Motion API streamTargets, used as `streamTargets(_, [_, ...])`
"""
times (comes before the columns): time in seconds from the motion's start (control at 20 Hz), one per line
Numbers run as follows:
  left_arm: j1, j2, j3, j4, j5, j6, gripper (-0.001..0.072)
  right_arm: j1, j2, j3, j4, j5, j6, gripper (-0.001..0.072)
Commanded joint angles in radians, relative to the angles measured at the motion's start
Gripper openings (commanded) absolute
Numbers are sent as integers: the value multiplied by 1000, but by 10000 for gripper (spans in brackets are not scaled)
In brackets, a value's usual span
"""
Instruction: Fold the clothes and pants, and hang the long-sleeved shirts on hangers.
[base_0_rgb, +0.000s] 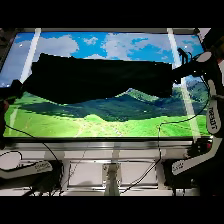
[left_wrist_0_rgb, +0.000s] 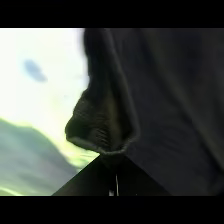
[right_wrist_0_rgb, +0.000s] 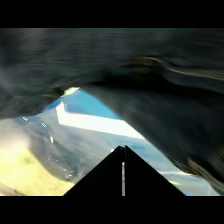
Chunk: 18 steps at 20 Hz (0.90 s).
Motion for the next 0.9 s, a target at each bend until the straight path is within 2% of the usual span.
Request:
streamTargets(0.0, [-39,259,2,-1,-74,22,8,-89,148,-267,-3,-132,-96,31])
streamTargets(0.1, [-77,370,2,-1,-74,-8,8,-143,238,-435,-4,-158,-191,33])
streamTargets(0.15, [-93,404,2,-1,-74,-19,9,-161,260,-485,-4,-179,-200,37])
streamTargets(0.2, [-107,428,2,-1,-74,-21,9,-172,267,-511,-3,-209,-201,139])
streamTargets(0.25, [-116,437,2,-1,-74,-29,9,-172,264,-514,-4,-239,-201,342])
streamTargets(0.3, [-123,436,2,-1,-75,-53,9,-167,264,-510,0,-272,-208,455])
streamTargets(0.4, [-132,425,2,-2,-75,-63,9,-152,264,-487,-6,-305,-277,468])
streamTargets(0.6, [-137,403,2,-1,-97,-63,9,-146,264,-436,-77,-333,-282,469])
streamTargets(0.85, [-138,356,2,-1,-120,-62,9,-91,198,-436,-64,-290,-288,468])
